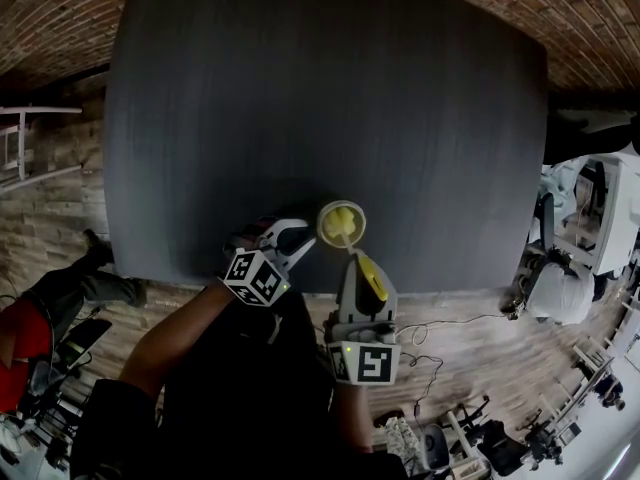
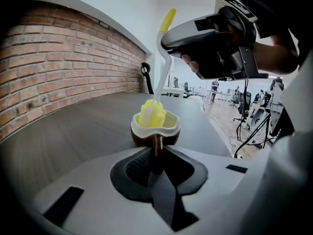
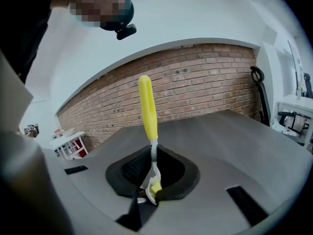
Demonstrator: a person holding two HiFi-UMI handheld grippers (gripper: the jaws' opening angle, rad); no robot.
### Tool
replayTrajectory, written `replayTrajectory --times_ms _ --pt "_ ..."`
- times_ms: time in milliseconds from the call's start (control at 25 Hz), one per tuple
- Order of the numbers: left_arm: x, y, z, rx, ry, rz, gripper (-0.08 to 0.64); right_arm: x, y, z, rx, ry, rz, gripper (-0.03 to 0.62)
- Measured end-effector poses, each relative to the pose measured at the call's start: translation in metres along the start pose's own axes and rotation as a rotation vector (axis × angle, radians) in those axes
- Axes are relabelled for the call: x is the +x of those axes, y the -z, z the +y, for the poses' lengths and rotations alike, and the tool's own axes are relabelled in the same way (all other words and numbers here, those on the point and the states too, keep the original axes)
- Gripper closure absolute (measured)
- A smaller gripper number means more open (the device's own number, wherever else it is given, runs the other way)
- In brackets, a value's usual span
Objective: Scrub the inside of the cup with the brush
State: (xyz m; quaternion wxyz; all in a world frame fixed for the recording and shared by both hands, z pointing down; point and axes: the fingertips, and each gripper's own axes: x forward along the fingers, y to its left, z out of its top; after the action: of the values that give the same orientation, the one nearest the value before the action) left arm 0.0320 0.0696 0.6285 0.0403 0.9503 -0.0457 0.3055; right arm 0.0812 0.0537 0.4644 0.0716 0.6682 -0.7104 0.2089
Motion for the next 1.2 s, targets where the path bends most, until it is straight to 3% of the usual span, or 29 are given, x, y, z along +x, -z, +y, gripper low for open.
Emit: replayTrajectory --times_ms 80,320,440,520,760,840,960,1120,1200 --pt "0.000 0.000 -0.001 0.000 -0.002 0.000 0.479 -0.002 0.001 -0.002 -0.002 0.008 0.024 0.541" --pt "0.001 0.000 -0.001 -0.003 -0.006 0.001 0.480 0.001 -0.008 -0.004 -0.235 0.150 0.053 0.541" --pt "0.001 -0.001 -0.002 -0.004 -0.005 0.001 0.480 -0.001 -0.003 0.004 -0.322 0.157 0.083 0.540" --pt "0.001 0.000 -0.002 -0.003 -0.006 0.001 0.480 0.001 0.001 0.014 -0.302 0.114 0.098 0.541" --pt "0.001 -0.003 -0.003 -0.007 -0.003 -0.001 0.480 0.003 -0.004 0.014 -0.081 0.013 0.104 0.541" --pt "0.001 -0.003 -0.002 -0.007 -0.002 -0.002 0.480 0.004 -0.006 0.010 -0.058 0.006 0.121 0.541" --pt "0.001 -0.001 -0.002 -0.008 -0.002 -0.001 0.479 0.004 -0.008 0.004 -0.125 0.043 0.143 0.541" --pt "0.002 -0.001 -0.002 -0.008 -0.002 0.001 0.480 0.001 -0.008 0.000 -0.339 0.122 0.151 0.541" --pt "0.001 -0.001 -0.001 -0.007 -0.003 0.001 0.480 0.003 -0.005 0.007 -0.325 0.104 0.156 0.541"
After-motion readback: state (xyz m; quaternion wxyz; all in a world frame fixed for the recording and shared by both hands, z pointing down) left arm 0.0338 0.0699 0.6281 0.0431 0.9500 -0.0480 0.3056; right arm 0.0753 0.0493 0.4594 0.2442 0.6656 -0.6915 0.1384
